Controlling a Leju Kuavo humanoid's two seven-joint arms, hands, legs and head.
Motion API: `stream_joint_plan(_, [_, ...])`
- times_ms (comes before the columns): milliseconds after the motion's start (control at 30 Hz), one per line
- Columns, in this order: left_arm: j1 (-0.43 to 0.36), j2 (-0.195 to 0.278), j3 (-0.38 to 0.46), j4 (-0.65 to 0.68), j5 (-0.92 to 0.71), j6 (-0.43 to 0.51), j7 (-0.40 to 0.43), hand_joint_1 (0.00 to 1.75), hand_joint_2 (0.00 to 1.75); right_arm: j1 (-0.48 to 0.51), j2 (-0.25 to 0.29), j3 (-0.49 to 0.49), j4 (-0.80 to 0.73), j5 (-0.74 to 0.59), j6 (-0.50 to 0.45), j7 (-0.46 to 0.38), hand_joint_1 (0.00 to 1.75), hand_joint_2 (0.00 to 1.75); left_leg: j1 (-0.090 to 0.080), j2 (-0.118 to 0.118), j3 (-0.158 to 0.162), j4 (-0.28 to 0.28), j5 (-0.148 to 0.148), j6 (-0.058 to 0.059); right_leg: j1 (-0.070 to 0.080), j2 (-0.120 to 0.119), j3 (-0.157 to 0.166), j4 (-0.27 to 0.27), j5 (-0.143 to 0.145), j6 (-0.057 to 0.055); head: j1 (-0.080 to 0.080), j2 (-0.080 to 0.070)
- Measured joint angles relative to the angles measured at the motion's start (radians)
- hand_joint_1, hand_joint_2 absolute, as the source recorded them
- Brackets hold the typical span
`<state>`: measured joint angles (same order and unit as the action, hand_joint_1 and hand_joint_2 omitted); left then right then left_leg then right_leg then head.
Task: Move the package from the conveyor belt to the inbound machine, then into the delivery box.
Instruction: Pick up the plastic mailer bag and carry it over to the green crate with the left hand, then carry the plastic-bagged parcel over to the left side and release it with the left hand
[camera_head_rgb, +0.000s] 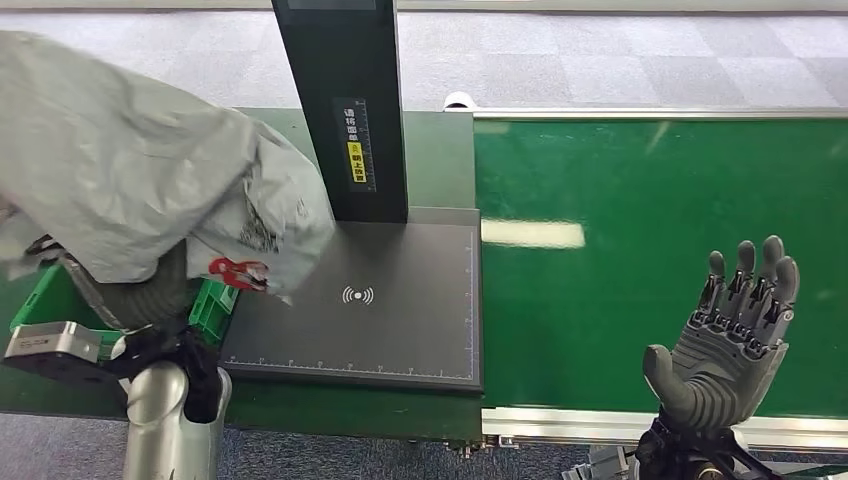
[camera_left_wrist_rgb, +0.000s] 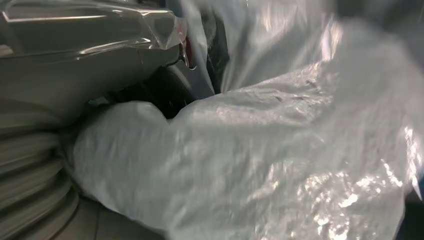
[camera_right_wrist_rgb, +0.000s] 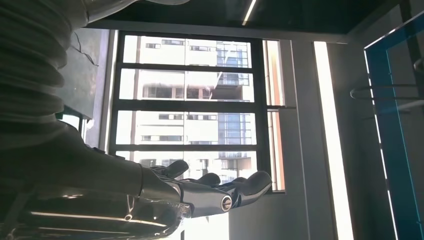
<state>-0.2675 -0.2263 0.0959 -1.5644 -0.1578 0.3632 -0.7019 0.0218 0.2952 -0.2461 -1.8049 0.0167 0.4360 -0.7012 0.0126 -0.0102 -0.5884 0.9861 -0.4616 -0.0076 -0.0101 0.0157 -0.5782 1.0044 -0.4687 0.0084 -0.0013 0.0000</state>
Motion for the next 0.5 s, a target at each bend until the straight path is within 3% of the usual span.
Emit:
stream_joint_plan(67, [-0.092, 0.048, 0.066, 0.103, -0.139, 0.188, 0.001, 1.75, 1.75, -0.016, 0.002, 0.005, 0.012, 0.005, -0.004, 0.0, 0.0, 1.75, 0.001, -0.003, 0.0, 0.0, 0.002, -0.001, 0.001, -0.003, 0.001, 0.0, 0.0, 0.0, 0.0, 0.0])
stream_joint_plan(133, [-0.201, 0.086, 0.131, 0.239, -0.313, 0.284, 0.003, 1.75, 1.75, -0.035, 0.004, 0.013, 0.027, 0.009, -0.009, 0.0, 0.0, 1.75, 0.001, -0.005, 0.0, 0.0, 0.003, -0.001, 0.001, -0.005, 0.002, 0.001, 0.0, 0.0, 0.0, 0.0])
stream_joint_plan(300, [-0.377, 0.117, 0.291, 0.459, -0.615, 0.326, 0.049, 1.75, 1.75, -0.06, 0.008, 0.027, 0.058, 0.015, -0.014, 0.0, 0.0, 1.75, 0.001, -0.002, 0.0, 0.0, 0.003, -0.001, 0.001, -0.002, 0.001, 0.001, 0.002, -0.001, 0.0, 0.0])
stream_joint_plan(433, [-0.475, 0.092, 0.481, 0.5, -1.17, 0.328, 0.177, 1.75, 1.75, -0.096, 0.013, 0.029, 0.094, 0.027, -0.009, 0.0, 0.0, 1.75, 0.001, -0.001, -0.002, 0.0, 0.002, -0.001, 0.001, -0.002, -0.001, 0.001, 0.002, -0.001, 0.0, 0.0])
stream_joint_plan(500, [-0.506, 0.092, 0.534, 0.521, -1.339, 0.329, 0.294, 1.75, 1.75, -0.114, 0.013, 0.029, 0.117, 0.025, -0.008, 0.0, 0.0, 1.75, 0.001, -0.001, -0.002, 0.0, 0.002, -0.002, 0.001, -0.001, -0.001, 0.001, 0.002, -0.001, 0.0, 0.0])
